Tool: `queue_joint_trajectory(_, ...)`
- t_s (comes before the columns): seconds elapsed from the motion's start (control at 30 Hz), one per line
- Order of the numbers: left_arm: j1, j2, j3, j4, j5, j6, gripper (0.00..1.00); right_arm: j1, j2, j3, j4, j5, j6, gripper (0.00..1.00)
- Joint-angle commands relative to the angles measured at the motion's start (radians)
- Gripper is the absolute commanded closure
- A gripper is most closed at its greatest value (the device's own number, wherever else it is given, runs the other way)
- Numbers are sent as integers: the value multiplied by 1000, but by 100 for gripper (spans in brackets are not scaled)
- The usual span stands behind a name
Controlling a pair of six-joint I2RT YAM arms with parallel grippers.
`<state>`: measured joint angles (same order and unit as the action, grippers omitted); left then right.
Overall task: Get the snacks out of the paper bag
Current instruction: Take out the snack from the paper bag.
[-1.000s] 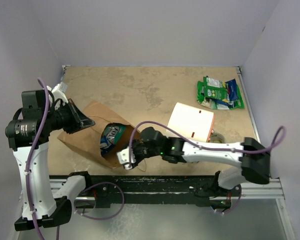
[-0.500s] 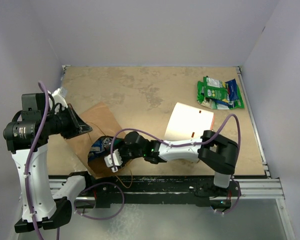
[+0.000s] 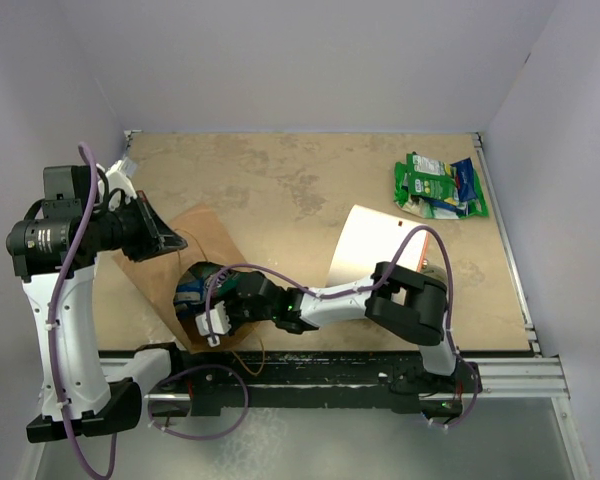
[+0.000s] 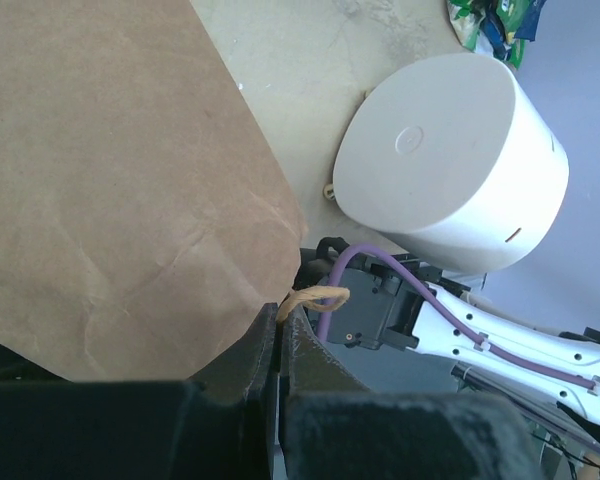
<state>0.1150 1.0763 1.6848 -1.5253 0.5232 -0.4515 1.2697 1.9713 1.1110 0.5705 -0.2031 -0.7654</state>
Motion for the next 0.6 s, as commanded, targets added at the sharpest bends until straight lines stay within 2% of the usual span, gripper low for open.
queue_joint_trajectory(0.0,-3,1,42,45,28,9,100,2,-3,43,25,8,14,65)
queue_joint_trajectory(0.17,-3,-3,38,54,35,-5,100,2,24,55,51,59,57,59)
queue_joint_trajectory(0.33,-3,2,44,57,44,-8,100,2,78,80,104,89,60,66)
queue_joint_trajectory(0.57,-3,4,58,58,46,-13,100,3,143,127,165,104,62,66)
